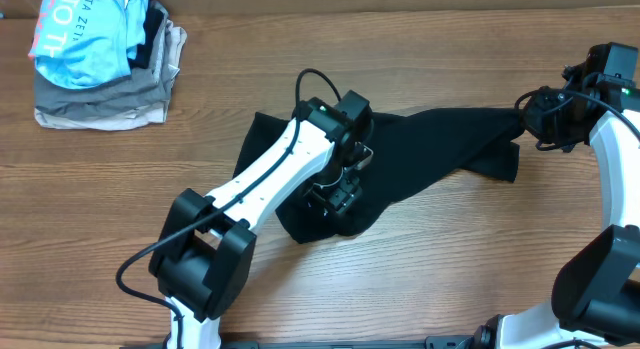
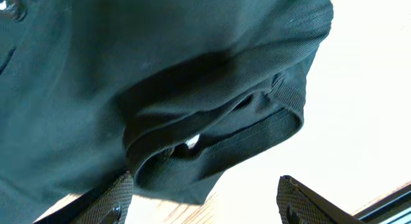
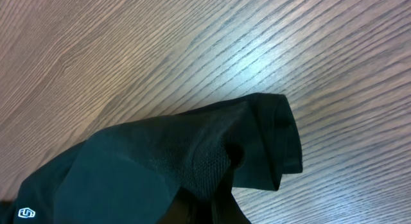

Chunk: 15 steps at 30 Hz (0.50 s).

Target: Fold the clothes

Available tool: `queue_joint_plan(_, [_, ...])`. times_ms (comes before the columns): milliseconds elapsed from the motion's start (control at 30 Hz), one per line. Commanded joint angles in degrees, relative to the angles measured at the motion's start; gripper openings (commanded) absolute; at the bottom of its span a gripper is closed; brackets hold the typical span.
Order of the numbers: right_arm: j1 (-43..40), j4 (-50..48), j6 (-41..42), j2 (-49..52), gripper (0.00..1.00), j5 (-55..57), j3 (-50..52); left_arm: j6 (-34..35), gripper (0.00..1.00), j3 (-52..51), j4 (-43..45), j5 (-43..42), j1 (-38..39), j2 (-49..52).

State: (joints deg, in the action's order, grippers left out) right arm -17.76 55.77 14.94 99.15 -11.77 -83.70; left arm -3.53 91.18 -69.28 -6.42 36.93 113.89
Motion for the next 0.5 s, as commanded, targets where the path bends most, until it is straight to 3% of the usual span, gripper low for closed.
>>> queue_joint_plan(0, [0.0,0.1,-0.4,-1.3,0.04,0.4,-1.1,1.5,0.75,-3.3,2.2,-0.3,0.2,0.0])
queue_joint_plan(233, [0.0,0.3,-1.5,-1.3,0.04,0.4,-1.1,13.5,0.82,-7.5,7.5,4.3,-2.4,0.0])
queue_joint_plan(467, [0.0,0.3,-1.5,-1.3,0.04,0.4,-1.1,16.0,0.84,-6.8,8.8,3.6,-4.3,0.0])
